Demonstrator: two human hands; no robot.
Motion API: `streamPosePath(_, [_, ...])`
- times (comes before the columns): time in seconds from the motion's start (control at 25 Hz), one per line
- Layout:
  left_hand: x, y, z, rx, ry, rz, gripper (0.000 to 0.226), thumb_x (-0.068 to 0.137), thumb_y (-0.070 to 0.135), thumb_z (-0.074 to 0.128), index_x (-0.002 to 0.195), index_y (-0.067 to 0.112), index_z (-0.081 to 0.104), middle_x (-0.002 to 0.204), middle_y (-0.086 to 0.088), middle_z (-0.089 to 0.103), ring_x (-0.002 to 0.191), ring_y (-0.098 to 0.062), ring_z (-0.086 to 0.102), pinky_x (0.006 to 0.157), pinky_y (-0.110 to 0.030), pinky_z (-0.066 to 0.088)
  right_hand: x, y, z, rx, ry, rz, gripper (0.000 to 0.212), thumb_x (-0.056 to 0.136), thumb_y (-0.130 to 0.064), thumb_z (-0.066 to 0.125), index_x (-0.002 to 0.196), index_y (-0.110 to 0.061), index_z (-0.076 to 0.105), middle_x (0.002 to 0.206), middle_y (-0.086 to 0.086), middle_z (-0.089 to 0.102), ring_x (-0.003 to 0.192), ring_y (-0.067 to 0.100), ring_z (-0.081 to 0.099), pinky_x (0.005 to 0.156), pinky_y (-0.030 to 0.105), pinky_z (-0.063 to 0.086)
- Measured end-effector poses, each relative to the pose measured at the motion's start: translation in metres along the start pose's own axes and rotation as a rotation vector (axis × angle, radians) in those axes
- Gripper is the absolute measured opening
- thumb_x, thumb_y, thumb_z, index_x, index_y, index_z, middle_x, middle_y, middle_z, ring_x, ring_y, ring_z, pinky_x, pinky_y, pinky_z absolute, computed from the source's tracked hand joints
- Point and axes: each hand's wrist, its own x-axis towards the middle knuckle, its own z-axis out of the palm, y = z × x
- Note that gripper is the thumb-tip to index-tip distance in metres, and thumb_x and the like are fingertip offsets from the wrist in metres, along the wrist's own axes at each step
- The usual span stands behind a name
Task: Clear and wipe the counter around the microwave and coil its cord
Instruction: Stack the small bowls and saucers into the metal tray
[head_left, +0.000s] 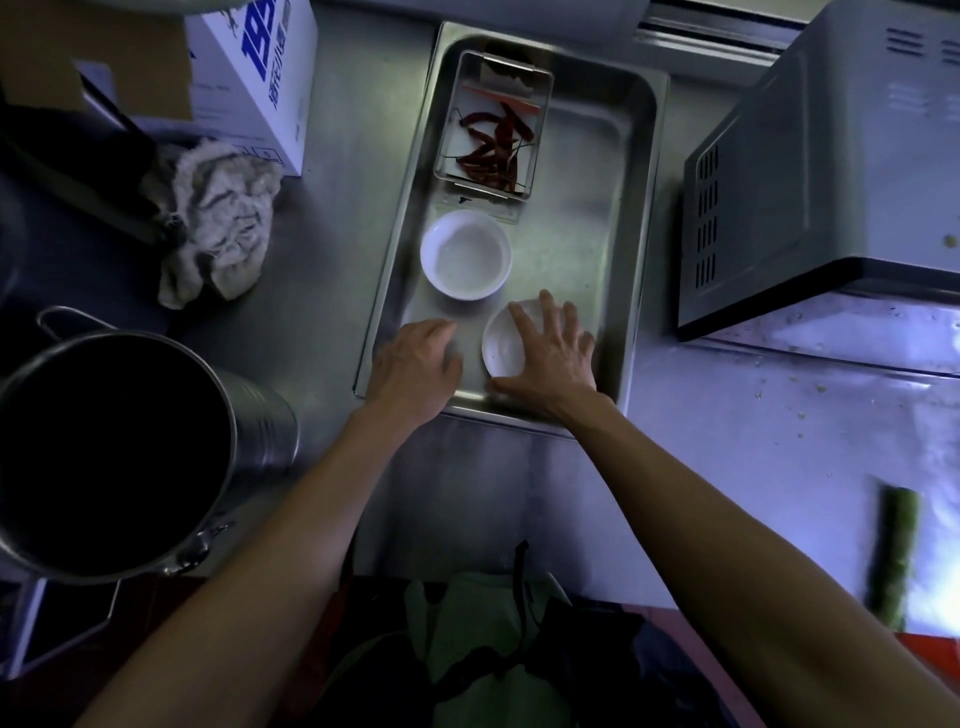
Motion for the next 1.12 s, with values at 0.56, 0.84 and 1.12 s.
streamPosePath(0.56, [-0.001,-0.002,0.001,0.000,-0.022,0.009,0.051,0.094,0.028,0.057,0.142,0.015,0.049,0.141,-0.005,0.054,0.130,-0.027,0.047,0.106,-0.046,0.040,0.001,0.004,0.006,0.075,0.009,0.037,0.110,0.072,-0.077,0.062,0.154,-0.040,-0.001,0.164,0.001,-0.023,0.150,0.036,-0.021,0.118,0.066,0.003])
streamPosePath(0.84, [-0.003,0.034,-0.005,0.088,-0.040,0.075,0.046,0.094,0.031,0.055,0.137,0.018,0.051,0.132,-0.007,0.057,0.121,-0.031,0.052,0.095,-0.048,0.046,-0.039,0.016,-0.024,0.139,0.181,-0.019,0.076,0.090,-0.052,0.058,0.154,-0.029,0.023,0.167,0.003,-0.001,0.154,0.027,-0.001,0.120,0.053,0.022])
streamPosePath(1.12, [-0.021,0.126,0.014,0.310,-0.062,0.270,0.041,0.091,0.036,0.057,0.130,0.021,0.058,0.126,-0.006,0.064,0.112,-0.033,0.060,0.085,-0.043,0.052,-0.133,0.090,-0.046,0.235,0.335,0.035,0.050,0.093,-0.039,0.055,0.140,-0.022,0.047,0.146,0.003,0.045,0.131,0.030,0.044,0.104,0.047,0.042])
